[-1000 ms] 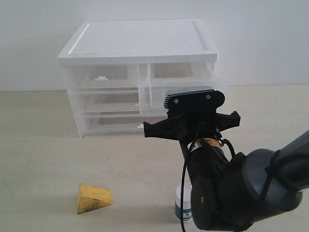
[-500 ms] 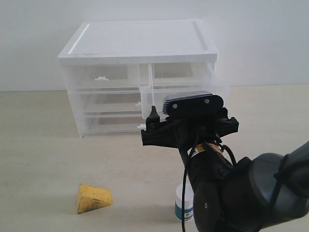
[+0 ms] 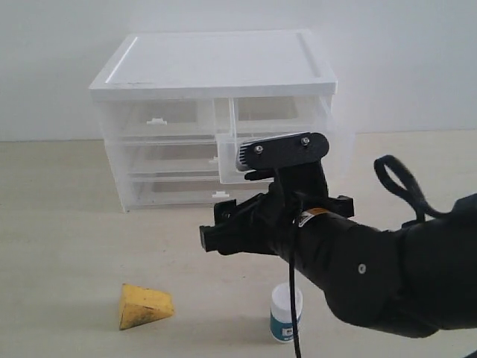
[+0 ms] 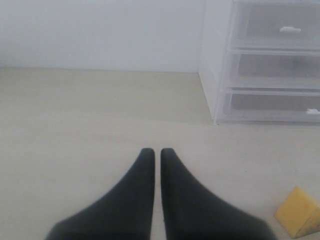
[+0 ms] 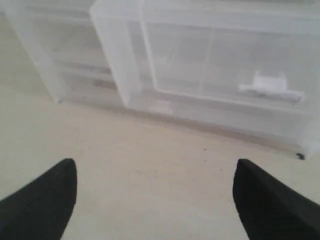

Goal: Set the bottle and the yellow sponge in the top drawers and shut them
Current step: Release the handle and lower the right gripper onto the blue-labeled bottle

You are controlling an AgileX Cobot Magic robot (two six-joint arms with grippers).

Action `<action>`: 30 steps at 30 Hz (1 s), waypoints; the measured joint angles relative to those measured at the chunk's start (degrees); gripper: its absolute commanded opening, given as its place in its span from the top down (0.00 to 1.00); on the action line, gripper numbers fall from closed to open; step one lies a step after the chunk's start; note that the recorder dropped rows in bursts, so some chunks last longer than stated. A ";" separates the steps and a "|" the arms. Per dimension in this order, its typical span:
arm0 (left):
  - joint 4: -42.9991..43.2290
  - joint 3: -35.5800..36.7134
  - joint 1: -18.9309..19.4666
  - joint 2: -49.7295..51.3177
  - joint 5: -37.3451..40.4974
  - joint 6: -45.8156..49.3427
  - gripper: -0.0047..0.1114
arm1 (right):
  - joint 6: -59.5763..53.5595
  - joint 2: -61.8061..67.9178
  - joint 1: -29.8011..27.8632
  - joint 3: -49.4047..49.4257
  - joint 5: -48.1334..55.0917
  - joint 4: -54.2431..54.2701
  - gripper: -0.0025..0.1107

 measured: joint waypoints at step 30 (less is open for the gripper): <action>0.00 0.00 0.00 0.00 0.00 0.00 0.92 | -6.75 -14.18 -13.79 -19.24 87.77 -25.30 0.81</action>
